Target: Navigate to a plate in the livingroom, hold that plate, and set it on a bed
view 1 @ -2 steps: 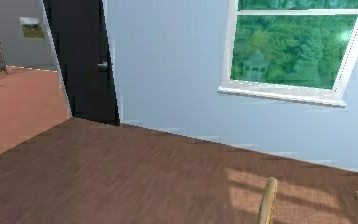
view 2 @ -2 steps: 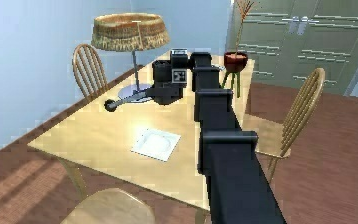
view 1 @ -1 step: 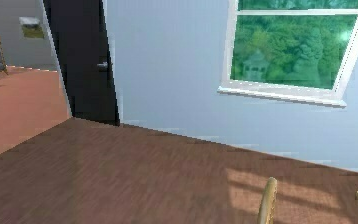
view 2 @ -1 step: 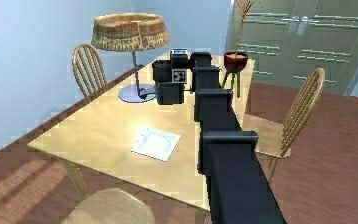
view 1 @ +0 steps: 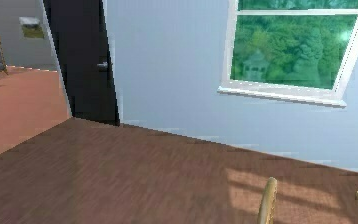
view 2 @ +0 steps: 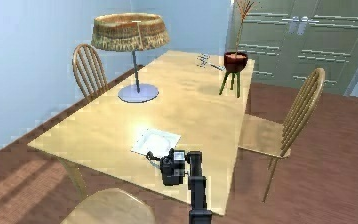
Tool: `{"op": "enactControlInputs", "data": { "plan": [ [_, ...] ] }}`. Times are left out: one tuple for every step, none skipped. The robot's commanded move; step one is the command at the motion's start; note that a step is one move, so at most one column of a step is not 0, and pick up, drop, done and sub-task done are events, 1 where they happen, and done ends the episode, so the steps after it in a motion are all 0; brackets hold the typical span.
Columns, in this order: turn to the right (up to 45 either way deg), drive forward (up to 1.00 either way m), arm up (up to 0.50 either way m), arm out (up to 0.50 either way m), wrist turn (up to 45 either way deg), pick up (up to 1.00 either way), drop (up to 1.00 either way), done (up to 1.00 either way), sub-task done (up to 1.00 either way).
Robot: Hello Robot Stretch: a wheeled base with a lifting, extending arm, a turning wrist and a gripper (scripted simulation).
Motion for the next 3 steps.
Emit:
{"op": "enactControlInputs", "data": {
  "plan": [
    [0.0,0.0,0.0,0.0,0.0,1.0,0.0,0.0,0.0],
    [0.0,0.0,0.1,0.0,0.0,0.0,0.0,0.0,0.0],
    [0.0,0.0,0.2,0.0,0.0,0.0,0.0,0.0,0.0]
  ]
}}
